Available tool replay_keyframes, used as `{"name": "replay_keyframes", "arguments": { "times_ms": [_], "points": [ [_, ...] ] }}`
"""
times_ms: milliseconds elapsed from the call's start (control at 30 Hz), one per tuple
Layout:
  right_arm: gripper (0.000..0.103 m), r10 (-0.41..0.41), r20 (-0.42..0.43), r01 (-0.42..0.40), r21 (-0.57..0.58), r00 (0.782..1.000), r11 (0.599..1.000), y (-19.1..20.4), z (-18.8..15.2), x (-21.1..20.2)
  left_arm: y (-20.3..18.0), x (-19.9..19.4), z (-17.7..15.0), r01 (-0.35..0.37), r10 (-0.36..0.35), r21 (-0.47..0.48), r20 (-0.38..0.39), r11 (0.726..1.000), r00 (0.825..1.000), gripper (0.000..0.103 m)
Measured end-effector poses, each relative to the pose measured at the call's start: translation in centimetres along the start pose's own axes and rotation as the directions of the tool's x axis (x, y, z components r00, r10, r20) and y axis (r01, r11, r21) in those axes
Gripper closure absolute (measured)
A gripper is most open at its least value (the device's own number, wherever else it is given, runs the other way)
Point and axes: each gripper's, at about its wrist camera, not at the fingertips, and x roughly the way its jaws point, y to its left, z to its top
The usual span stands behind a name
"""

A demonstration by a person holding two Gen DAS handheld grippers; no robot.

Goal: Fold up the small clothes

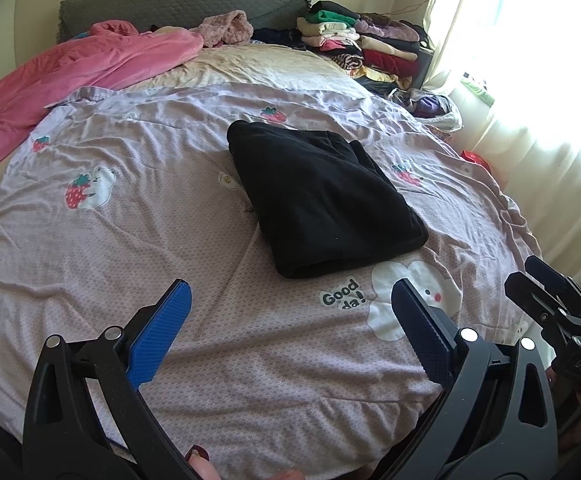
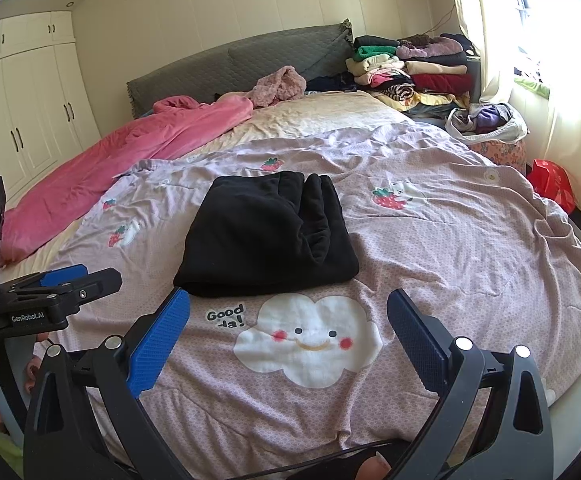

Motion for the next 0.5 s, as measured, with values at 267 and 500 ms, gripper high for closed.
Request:
{"name": "replay_keyframes", "arguments": {
  "times_ms": [267,500],
  "points": [
    [0.005,-0.005,0.004,0.005,-0.001,1.000,1.000,0.00,0.02,-0.21,0.31,0.06,-0.05,-0.028,0.028,-0.012,-0.012,1.000,1.000,0.009],
    [0.005,-0.025,0.003,0.025,0.011,1.000,1.000,-0.39,0.18,-0.50,0.08,0.08,-0.24,-0.037,0.037,-0.005,-0.024,0.999,0.999,0.009]
  ]
}}
